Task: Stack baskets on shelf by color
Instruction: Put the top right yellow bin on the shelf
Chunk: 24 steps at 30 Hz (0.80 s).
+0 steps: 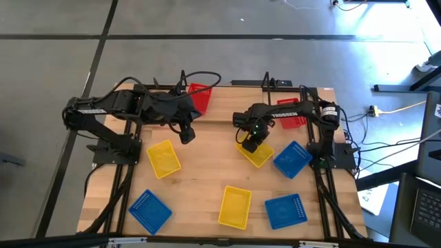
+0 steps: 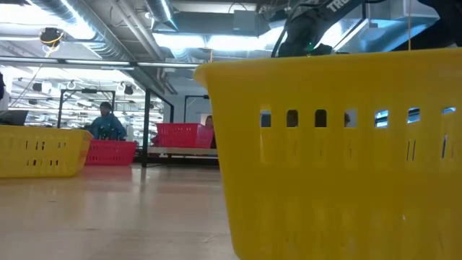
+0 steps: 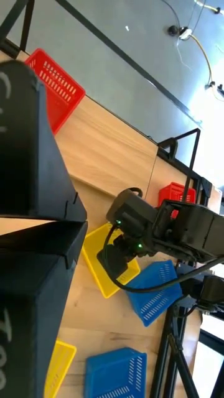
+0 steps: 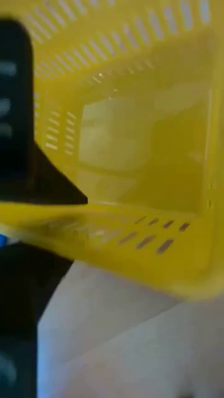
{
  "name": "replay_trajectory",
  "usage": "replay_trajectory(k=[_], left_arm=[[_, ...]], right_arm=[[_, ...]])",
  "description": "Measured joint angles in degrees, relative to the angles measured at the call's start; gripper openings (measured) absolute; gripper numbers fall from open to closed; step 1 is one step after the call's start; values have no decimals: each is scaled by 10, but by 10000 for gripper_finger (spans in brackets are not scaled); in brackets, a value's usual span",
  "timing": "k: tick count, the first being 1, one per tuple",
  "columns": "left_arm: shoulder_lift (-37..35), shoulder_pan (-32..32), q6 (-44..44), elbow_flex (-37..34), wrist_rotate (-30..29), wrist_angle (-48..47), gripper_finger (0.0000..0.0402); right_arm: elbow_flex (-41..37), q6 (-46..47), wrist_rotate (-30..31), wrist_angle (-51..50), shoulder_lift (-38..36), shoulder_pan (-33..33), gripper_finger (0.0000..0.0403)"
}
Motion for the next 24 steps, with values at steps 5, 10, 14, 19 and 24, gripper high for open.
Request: replay_trajectory(k=[5,10,14,19,24], left_arm=[[0,0,0,0,0,0,3],[0,0,1,0,0,-2,1],[0,0,9,0,0,-3,3],[0,-7,42,0,-1,-3,1],[0,-22,80,0,-1,-3,3]], right_arm=[[32,-2,-44,-8,-8,0,10],[99,24,-44,-72,-23,2,4],[166,79,-39,-111,-24,2,3],[230,187,-6,-99,-24,-13,2],[285,237,7,-90,-24,-48,2]])
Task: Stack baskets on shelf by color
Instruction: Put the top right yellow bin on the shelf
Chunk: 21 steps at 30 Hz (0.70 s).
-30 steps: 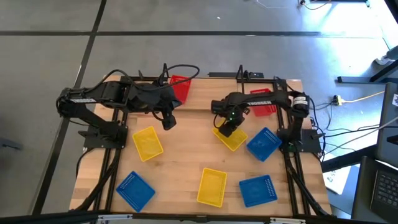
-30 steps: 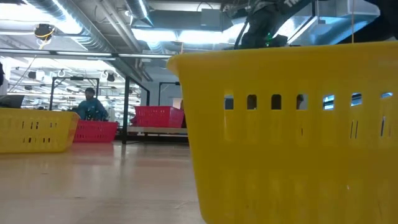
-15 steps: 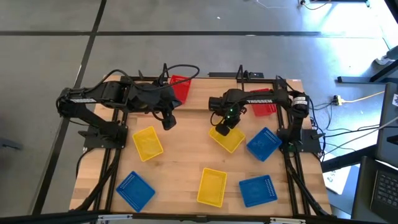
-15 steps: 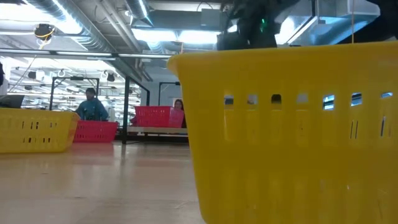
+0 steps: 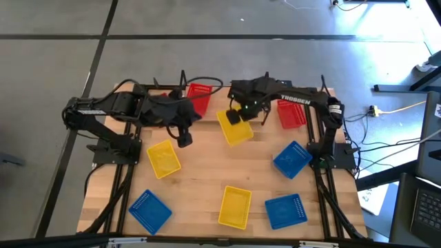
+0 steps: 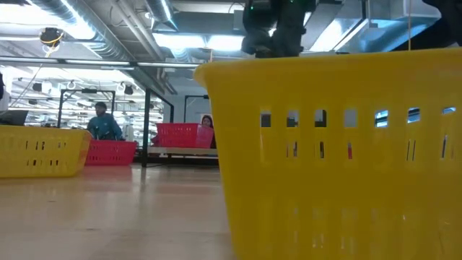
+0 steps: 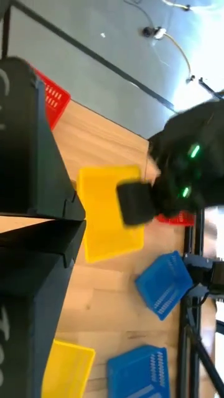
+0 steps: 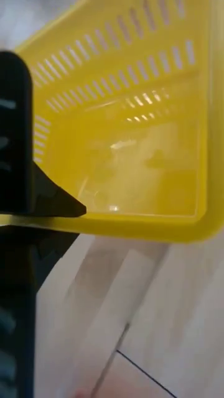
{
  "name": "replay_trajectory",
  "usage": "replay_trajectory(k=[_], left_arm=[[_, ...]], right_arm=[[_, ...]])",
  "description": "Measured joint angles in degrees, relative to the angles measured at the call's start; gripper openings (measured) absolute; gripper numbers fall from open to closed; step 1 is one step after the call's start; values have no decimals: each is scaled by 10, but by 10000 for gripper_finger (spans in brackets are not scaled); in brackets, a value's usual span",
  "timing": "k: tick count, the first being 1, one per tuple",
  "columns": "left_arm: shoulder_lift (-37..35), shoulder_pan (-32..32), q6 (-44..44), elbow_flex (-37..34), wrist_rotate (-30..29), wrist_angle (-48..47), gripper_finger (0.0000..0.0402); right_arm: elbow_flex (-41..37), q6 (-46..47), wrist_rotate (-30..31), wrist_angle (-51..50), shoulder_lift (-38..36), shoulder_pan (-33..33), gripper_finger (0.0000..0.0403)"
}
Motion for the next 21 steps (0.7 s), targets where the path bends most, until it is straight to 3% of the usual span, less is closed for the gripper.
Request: replay_trajectory(k=[7,10,16,21], left_arm=[[0,-15,17,0,1,0,3],[0,-19,18,0,0,0,2],[0,-27,31,0,1,-2,2],[0,-27,31,0,-3,9,1]], right_arm=[[7,79,-1,50,2,-85,1],[7,93,-29,94,14,-109,1],[7,99,-38,153,42,-122,1],[7,97,-3,156,63,-121,1]])
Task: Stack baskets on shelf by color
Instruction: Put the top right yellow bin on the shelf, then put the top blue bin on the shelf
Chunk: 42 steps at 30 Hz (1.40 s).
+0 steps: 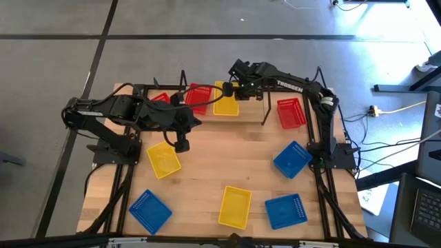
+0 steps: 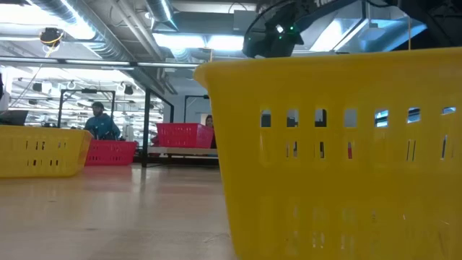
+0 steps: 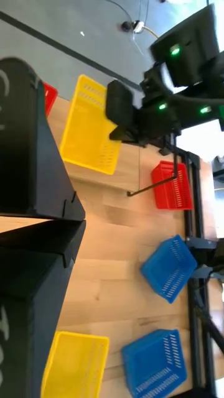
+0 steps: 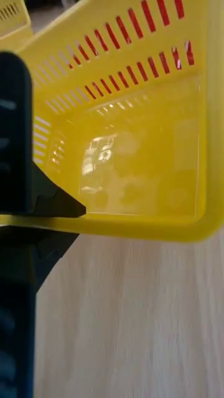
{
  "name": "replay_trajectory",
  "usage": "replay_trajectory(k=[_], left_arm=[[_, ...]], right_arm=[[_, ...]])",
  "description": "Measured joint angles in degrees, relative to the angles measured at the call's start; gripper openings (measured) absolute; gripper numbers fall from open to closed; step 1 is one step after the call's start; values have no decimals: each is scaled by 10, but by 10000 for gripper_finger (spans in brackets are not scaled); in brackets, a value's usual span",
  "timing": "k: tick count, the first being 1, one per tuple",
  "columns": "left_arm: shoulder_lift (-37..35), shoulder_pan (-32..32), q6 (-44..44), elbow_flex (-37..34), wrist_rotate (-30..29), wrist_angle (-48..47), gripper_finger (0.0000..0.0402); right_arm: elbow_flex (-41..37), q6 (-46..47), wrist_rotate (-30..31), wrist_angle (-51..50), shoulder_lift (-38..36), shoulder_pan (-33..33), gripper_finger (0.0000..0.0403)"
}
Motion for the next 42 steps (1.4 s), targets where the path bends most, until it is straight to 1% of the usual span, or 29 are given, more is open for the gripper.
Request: replay_trajectory(k=[6,15,28,35,37,40,42], left_arm=[[0,0,0,0,0,13,1],[0,0,0,0,-1,23,2],[0,0,0,0,-1,26,2],[0,0,0,0,-1,24,2],[0,0,0,0,-7,20,2],[0,0,-4,0,-31,17,1],[0,0,-9,0,-35,11,1]], right_arm=[[0,-3,2,36,30,-6,1],[-1,-6,18,32,56,-20,2],[-1,-4,17,57,57,-31,37],[-1,-3,17,57,57,-31,40],[-1,-19,17,56,56,-31,40],[-1,-65,23,41,42,-31,40],[-1,-70,51,25,25,-28,40]])
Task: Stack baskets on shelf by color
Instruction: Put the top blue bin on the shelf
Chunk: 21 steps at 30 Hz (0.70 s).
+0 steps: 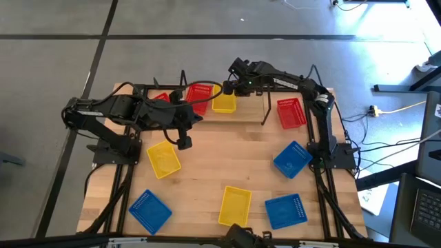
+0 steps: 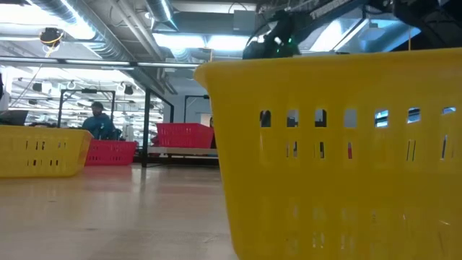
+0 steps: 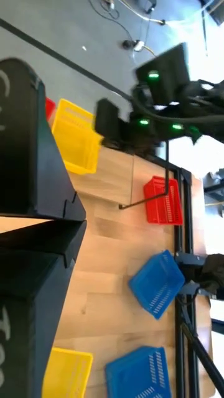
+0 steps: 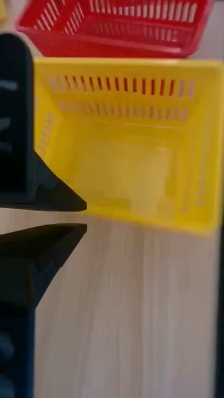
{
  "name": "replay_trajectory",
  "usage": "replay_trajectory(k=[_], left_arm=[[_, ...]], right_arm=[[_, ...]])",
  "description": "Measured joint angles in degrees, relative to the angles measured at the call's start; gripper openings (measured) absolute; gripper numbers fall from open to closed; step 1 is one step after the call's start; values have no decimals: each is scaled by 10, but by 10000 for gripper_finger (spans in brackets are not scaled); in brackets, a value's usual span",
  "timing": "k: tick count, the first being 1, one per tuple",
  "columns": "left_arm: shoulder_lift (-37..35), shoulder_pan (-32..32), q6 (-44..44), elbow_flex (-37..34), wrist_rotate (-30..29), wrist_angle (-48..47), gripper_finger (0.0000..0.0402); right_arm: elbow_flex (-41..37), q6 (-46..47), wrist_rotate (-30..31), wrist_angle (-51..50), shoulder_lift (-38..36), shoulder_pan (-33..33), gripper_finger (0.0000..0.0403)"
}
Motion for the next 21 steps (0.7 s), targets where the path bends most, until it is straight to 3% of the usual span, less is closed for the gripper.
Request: replay_trajectory(k=[8,16,21], left_arm=[[0,0,-7,0,-8,-3,3],[0,0,-13,0,-8,-3,4],[-8,0,-44,0,-8,-7,4]], right_arm=[[0,-43,64,-13,-86,43,40],[0,-270,100,-90,-190,140,40],[0,-256,101,-178,-248,214,40]])
